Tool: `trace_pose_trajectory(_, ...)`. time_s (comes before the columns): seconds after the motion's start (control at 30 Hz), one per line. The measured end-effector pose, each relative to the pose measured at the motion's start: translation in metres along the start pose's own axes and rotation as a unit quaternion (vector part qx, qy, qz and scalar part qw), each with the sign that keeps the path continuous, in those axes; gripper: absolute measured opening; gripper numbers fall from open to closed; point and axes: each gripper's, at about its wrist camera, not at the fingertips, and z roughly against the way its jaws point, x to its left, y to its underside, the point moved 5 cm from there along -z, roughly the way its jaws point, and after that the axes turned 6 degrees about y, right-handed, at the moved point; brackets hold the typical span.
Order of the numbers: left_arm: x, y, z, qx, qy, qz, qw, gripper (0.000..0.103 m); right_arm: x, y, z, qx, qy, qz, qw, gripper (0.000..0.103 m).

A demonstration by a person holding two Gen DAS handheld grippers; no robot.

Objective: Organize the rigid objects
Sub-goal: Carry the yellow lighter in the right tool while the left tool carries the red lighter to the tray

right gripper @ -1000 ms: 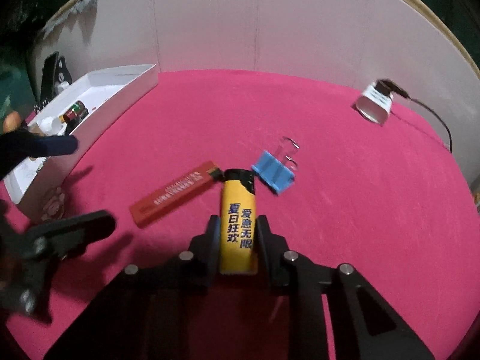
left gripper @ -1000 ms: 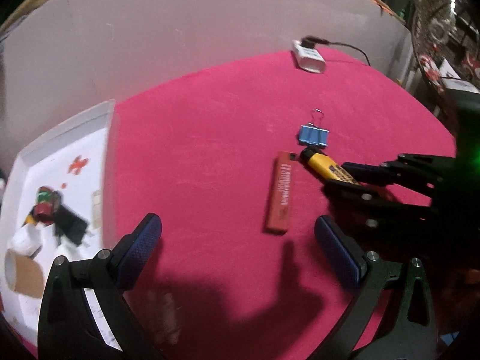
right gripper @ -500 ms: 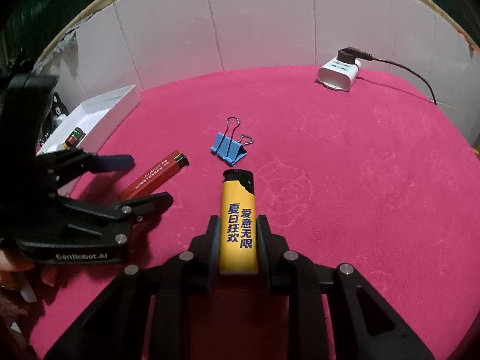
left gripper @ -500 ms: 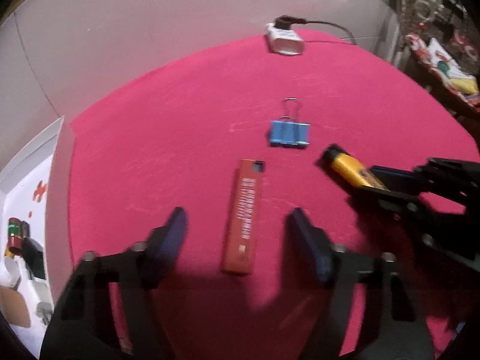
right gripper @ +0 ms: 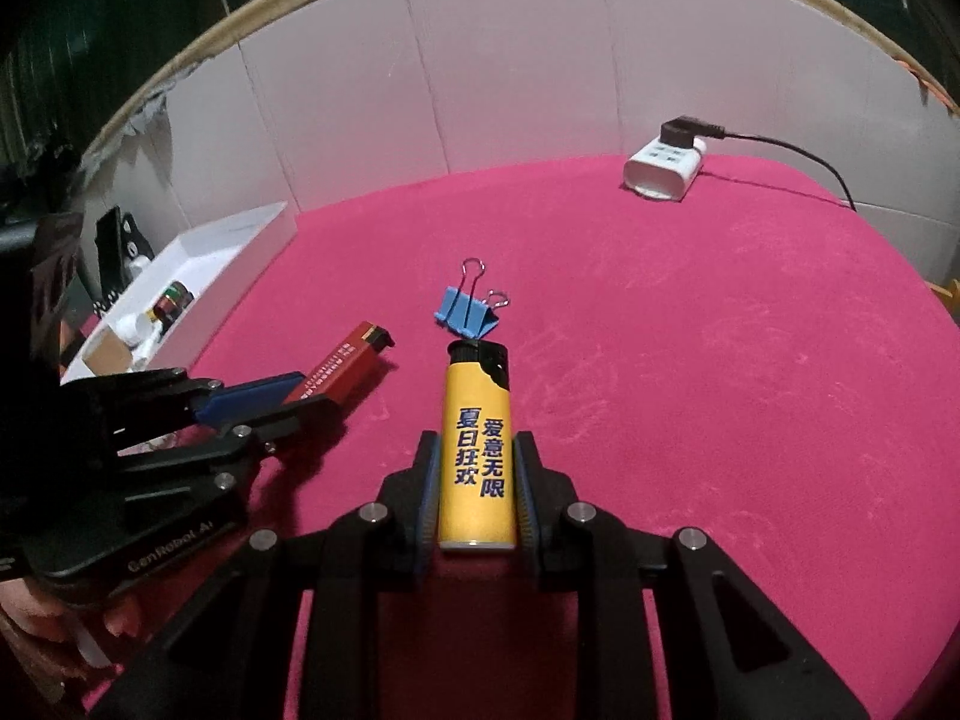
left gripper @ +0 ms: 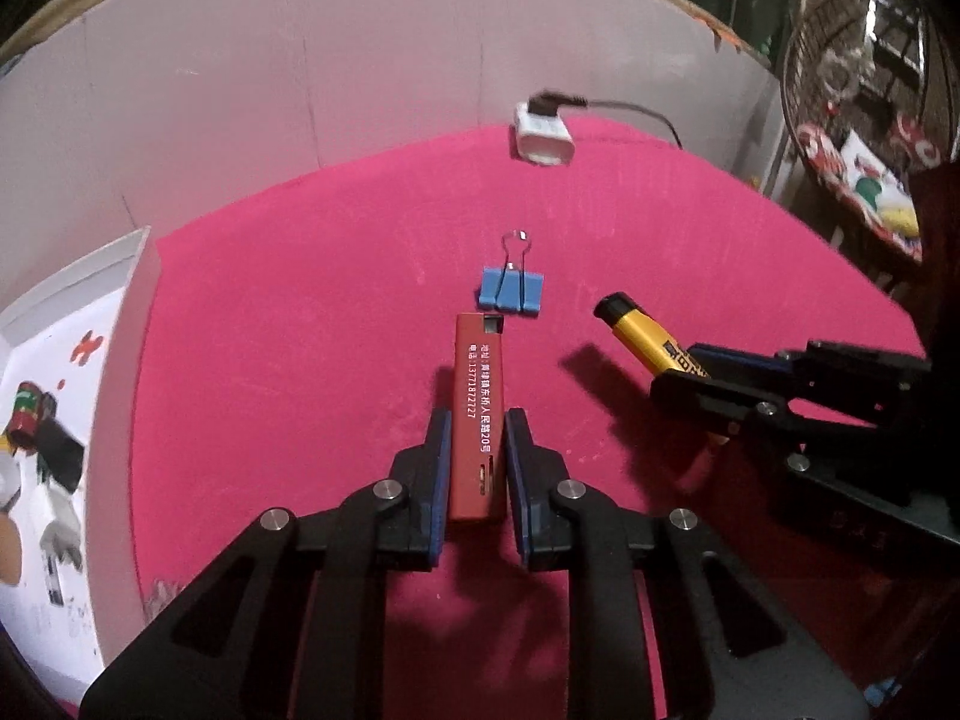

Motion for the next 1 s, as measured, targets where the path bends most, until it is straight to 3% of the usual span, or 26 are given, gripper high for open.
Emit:
trace_pose_trajectory(0.13, -0.004, -0.004, 0.023, -0.035, -0.006, 0.014, 0.9993, 0.017, 0.001, -0.007, 0.017, -0.028, -0.004, -0.009, 1.000, 0.022)
trace_pose_trajectory(0.43, 0.000, -0.013, 0.061, -0.100, -0.058, 0.020, 0.9931, 0.017, 0.011, -0.018, 0.049, -0.095, 0.010, -0.007, 0.995, 0.022)
trace_pose_trajectory(1.0, 0.028, -0.008, 0.115, -0.146, -0.099, 0.053, 0.9829, 0.017, 0.044, -0.033, 0.082, -0.139, -0.020, 0.024, 0.990, 0.022)
